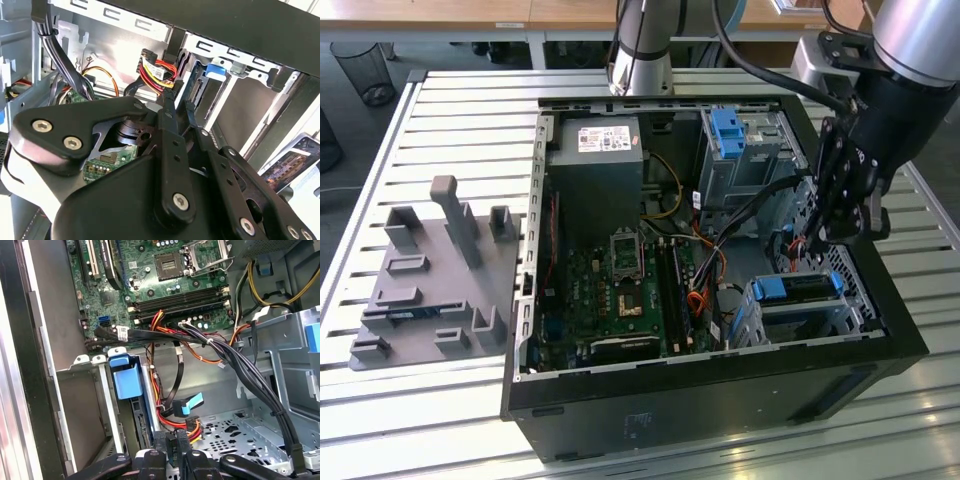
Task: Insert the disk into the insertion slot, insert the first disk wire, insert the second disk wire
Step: 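Insert the first disk wire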
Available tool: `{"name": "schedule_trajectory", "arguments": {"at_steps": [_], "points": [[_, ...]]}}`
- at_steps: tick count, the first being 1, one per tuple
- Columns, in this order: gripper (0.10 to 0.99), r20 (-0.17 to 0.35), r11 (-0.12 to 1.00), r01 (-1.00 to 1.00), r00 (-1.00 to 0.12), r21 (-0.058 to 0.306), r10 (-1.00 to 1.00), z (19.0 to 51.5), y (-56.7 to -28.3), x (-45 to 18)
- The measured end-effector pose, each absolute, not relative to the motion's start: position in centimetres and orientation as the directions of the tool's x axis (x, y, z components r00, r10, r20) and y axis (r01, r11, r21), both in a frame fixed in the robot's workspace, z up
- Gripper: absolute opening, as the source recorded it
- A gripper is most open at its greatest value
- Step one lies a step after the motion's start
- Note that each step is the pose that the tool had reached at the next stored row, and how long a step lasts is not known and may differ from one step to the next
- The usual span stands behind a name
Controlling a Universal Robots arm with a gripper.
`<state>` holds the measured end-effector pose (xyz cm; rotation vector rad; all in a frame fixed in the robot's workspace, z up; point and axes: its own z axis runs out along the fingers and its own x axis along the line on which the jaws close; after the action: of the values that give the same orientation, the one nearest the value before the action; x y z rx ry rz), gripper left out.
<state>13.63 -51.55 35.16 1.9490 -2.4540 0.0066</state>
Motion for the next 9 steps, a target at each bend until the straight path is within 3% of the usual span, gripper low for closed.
{"name": "schedule_trajectory", "arguments": {"at_steps": [9], "points": [[0.235,0.009,0.227,-0.974,-0.227,0.002,-0.974,35.01,-51.2,13.76]]}}
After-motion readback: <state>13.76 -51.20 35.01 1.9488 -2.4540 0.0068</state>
